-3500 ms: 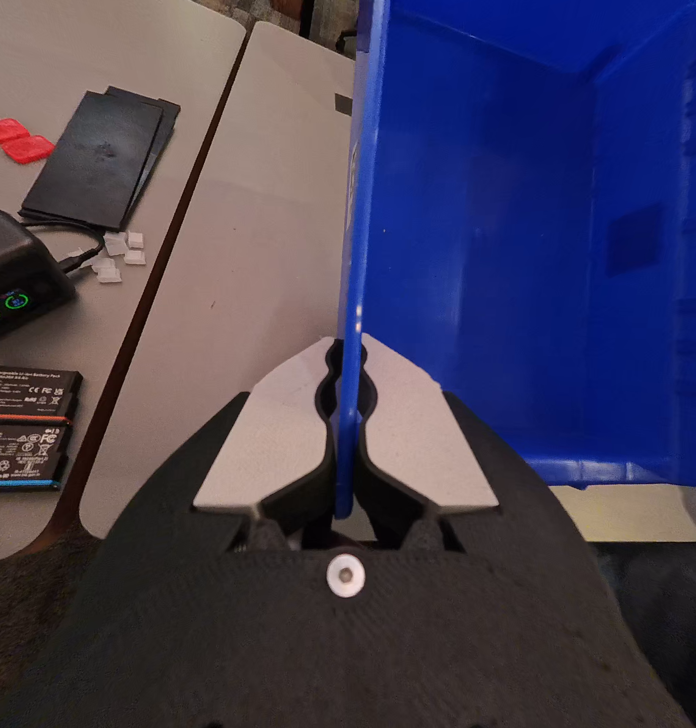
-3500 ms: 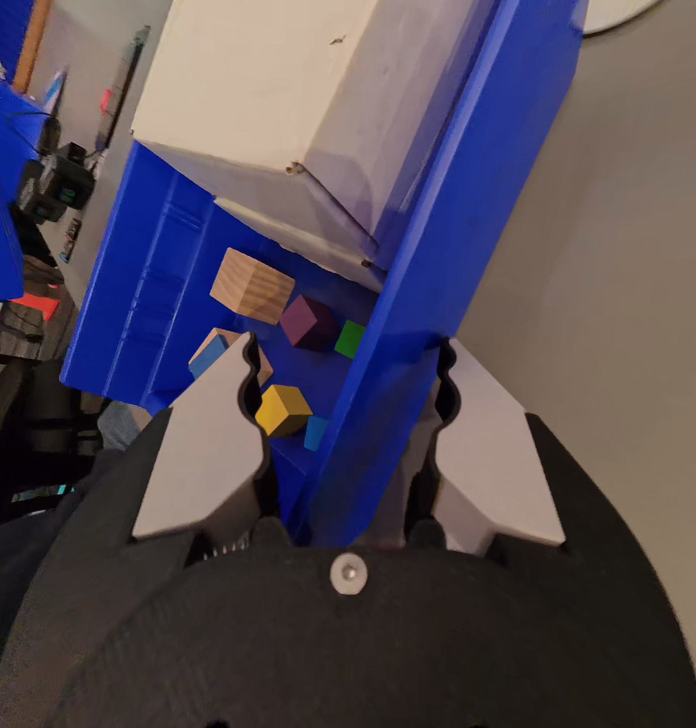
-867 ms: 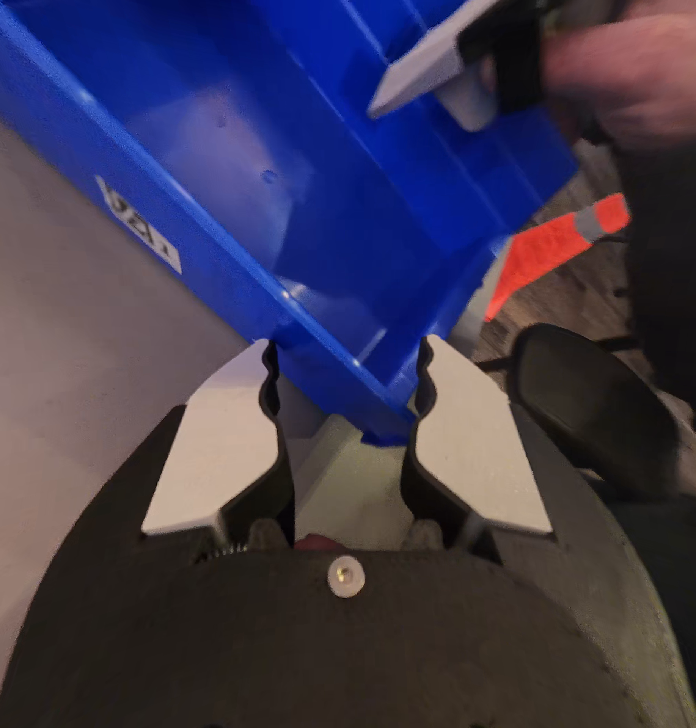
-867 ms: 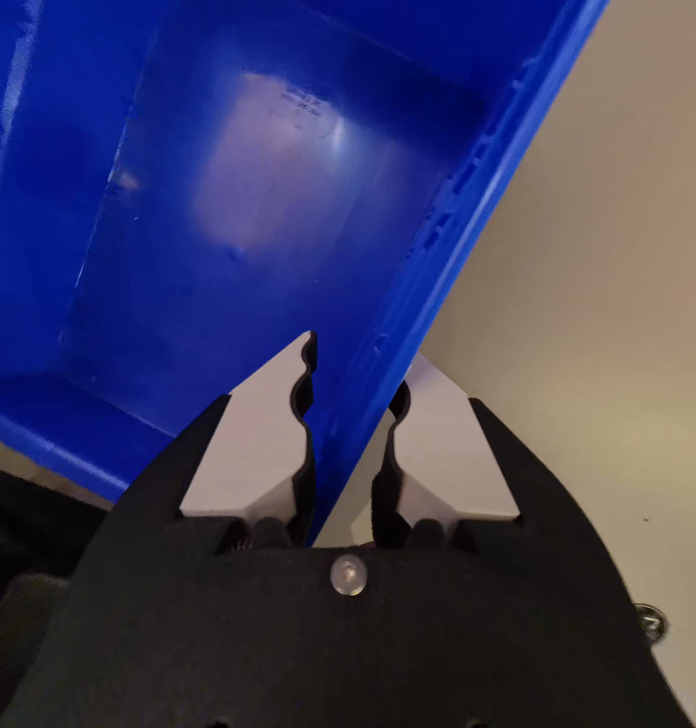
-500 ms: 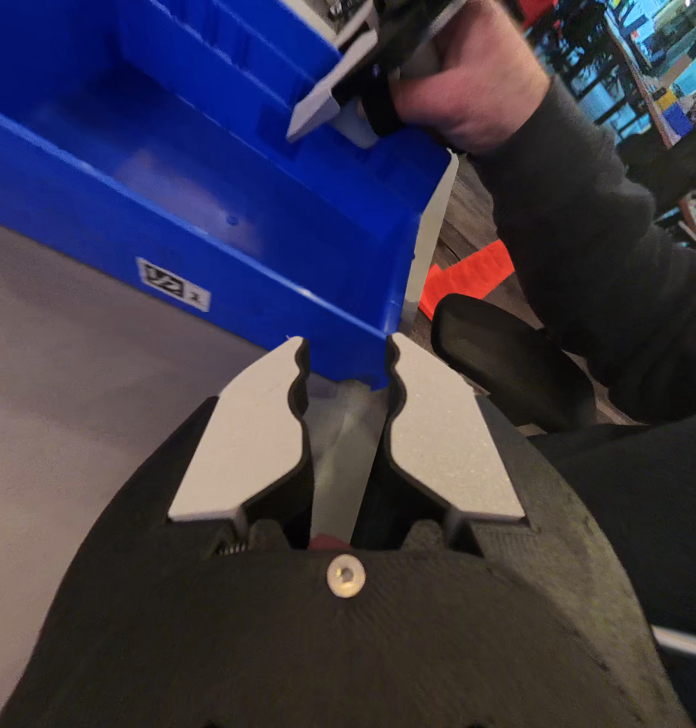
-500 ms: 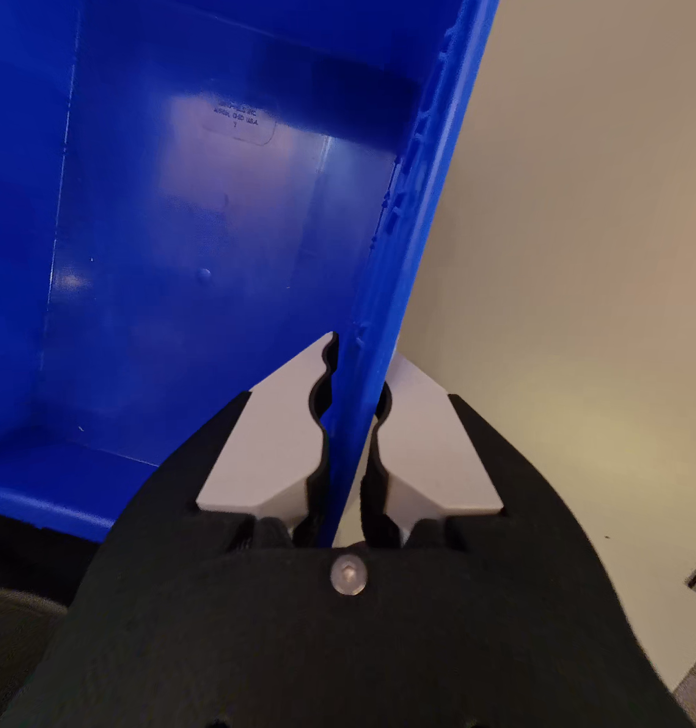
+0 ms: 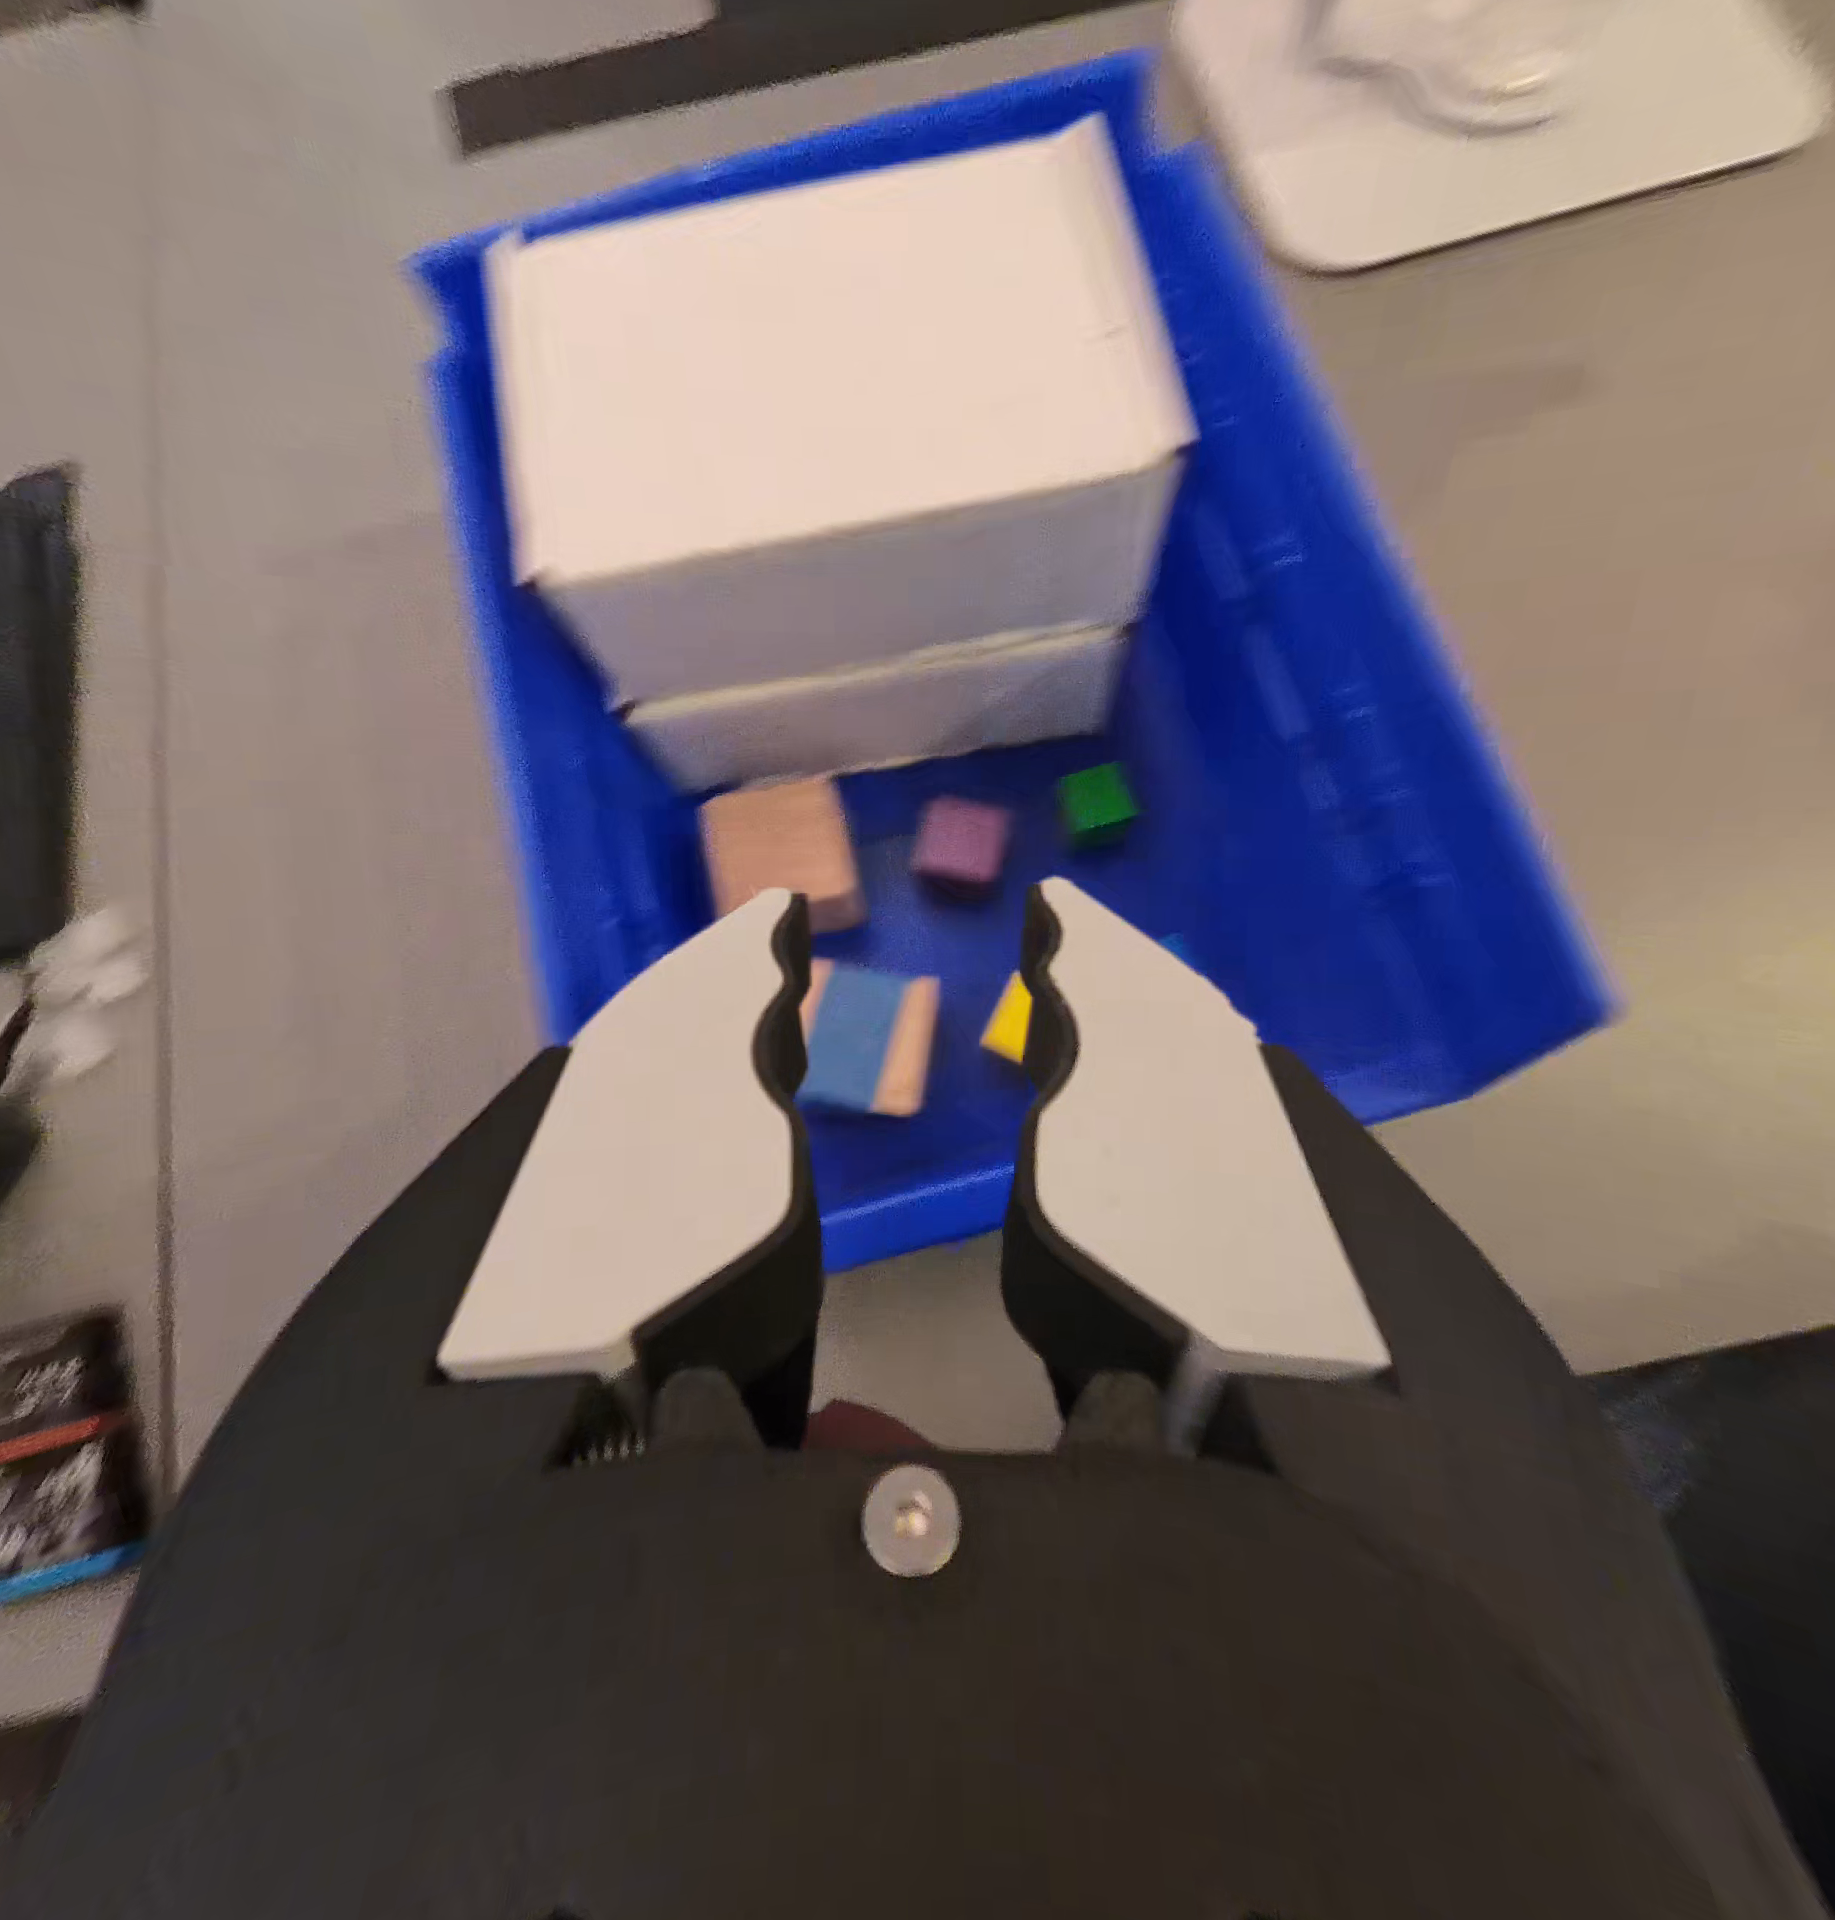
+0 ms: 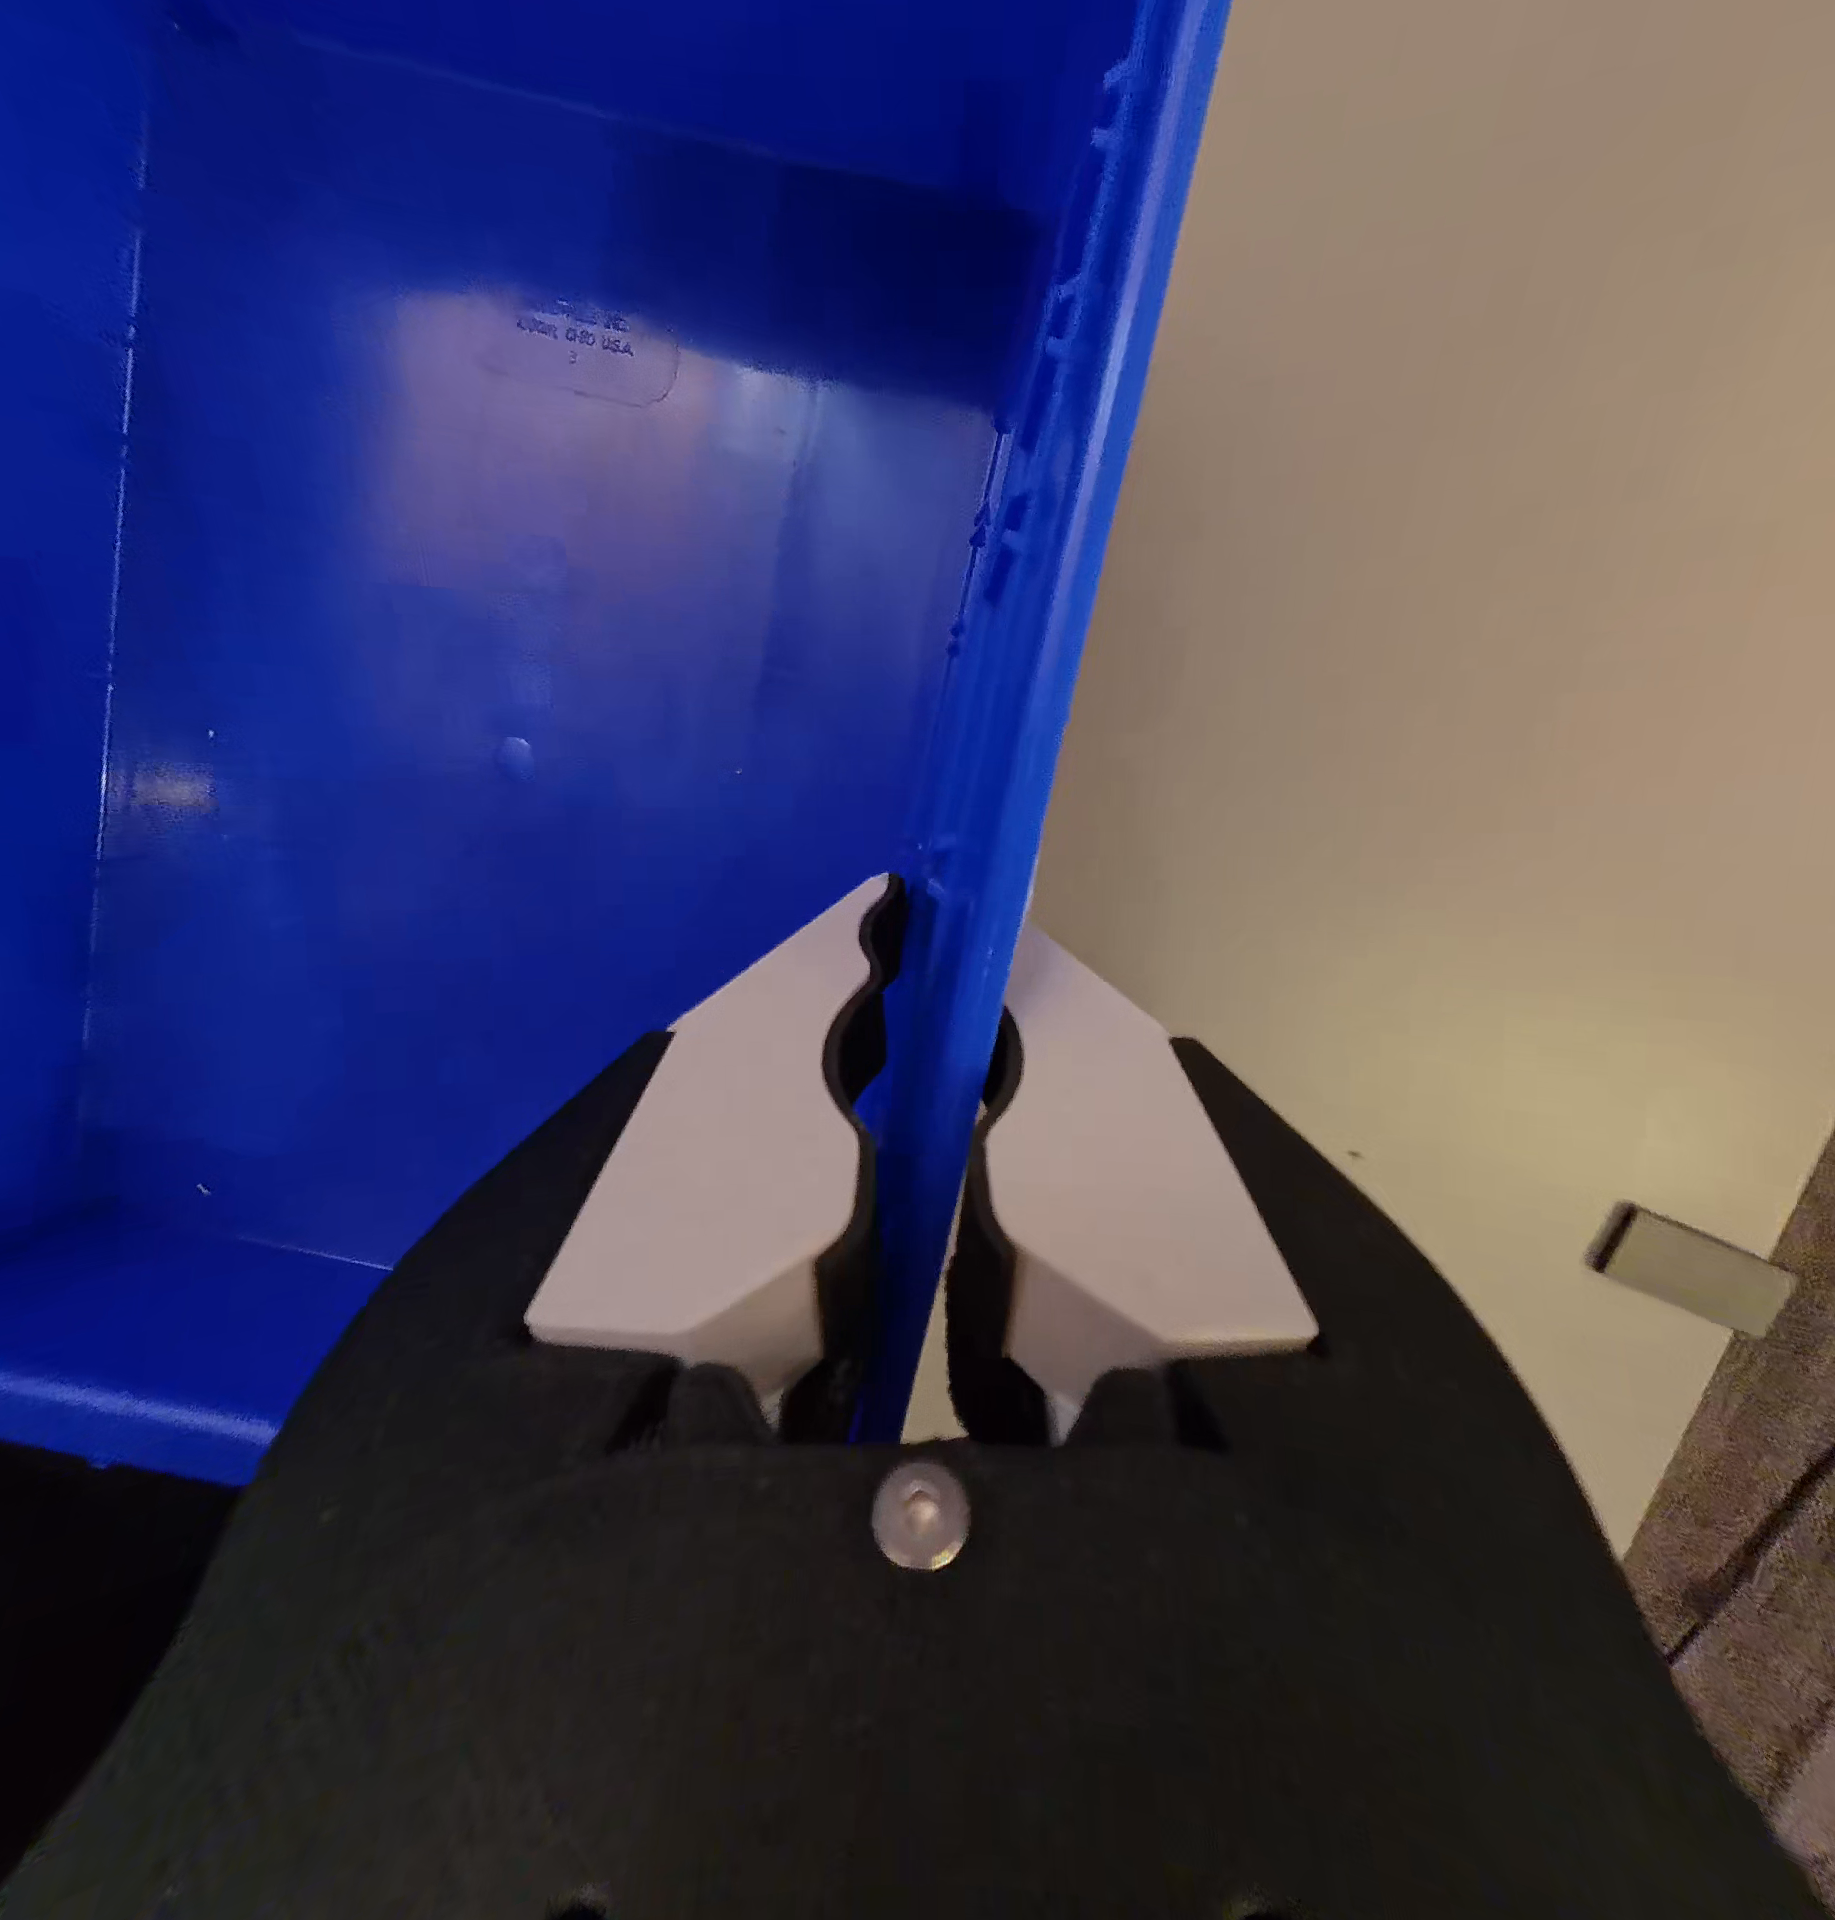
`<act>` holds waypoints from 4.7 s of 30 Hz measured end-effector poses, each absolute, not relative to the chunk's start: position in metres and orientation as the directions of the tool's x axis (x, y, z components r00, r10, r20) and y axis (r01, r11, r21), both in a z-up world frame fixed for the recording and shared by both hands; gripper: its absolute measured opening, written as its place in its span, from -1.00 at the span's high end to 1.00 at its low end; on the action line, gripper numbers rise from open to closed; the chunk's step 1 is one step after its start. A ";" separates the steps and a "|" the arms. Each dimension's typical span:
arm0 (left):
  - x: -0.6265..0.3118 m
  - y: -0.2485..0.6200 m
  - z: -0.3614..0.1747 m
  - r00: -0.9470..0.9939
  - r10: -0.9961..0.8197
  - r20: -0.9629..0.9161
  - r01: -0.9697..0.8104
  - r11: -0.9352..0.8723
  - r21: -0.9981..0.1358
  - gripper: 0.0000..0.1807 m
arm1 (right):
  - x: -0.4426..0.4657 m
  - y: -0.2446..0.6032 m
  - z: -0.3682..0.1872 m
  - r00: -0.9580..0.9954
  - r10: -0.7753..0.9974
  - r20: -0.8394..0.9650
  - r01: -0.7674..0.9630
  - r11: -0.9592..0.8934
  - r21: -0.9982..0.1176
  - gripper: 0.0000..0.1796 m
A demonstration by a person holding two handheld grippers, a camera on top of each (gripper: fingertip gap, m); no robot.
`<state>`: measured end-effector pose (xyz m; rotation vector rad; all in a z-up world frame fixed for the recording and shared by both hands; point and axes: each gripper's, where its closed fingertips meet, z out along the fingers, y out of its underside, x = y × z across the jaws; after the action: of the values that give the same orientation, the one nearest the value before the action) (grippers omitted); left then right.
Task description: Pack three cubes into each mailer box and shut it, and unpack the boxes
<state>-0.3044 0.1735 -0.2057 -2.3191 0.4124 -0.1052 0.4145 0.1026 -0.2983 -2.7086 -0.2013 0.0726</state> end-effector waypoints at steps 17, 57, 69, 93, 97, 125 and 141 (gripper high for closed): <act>-0.394 0.179 -0.244 0.983 -0.177 -0.044 -0.165 -0.762 -0.627 0.47 | 0.471 0.091 -0.298 0.998 0.062 -0.012 0.051 -0.898 -0.437 0.96; -0.436 0.158 -0.284 0.984 -0.154 0.086 -0.076 -0.810 -0.581 0.49 | 0.503 0.110 -0.286 0.991 0.091 0.101 0.131 -0.841 -0.525 0.51; -0.355 0.197 -0.189 0.698 -0.632 -0.337 -0.683 -0.447 -0.577 -0.35 | 0.439 0.131 -0.172 0.911 0.183 0.370 0.408 -0.530 -0.743 0.48; -0.318 0.298 -0.272 0.027 -0.981 -0.192 -0.998 -0.017 -0.052 -0.61 | 0.161 0.124 -0.191 0.642 0.737 0.213 0.572 -0.275 -0.772 0.64; -0.317 0.304 -0.270 0.017 -0.975 -0.219 -0.998 -0.004 -0.059 -0.49 | 0.149 0.124 -0.196 0.620 0.758 0.203 0.581 -0.269 -0.768 0.68; -0.315 0.298 -0.246 0.130 -0.937 -0.324 -0.988 -0.094 -0.125 -0.05 | 0.130 0.113 -0.198 0.566 0.791 0.232 0.603 -0.205 -0.771 0.71; -0.304 0.299 -0.256 0.036 -0.997 -0.069 -0.997 -0.031 -0.072 -0.37 | 0.132 0.117 -0.210 0.580 0.793 0.184 0.589 -0.252 -0.768 0.73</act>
<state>-0.3041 0.2992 -0.2563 -2.1863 2.1145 -0.0007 0.1324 0.1165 -0.2102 -1.9575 -1.1059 0.3029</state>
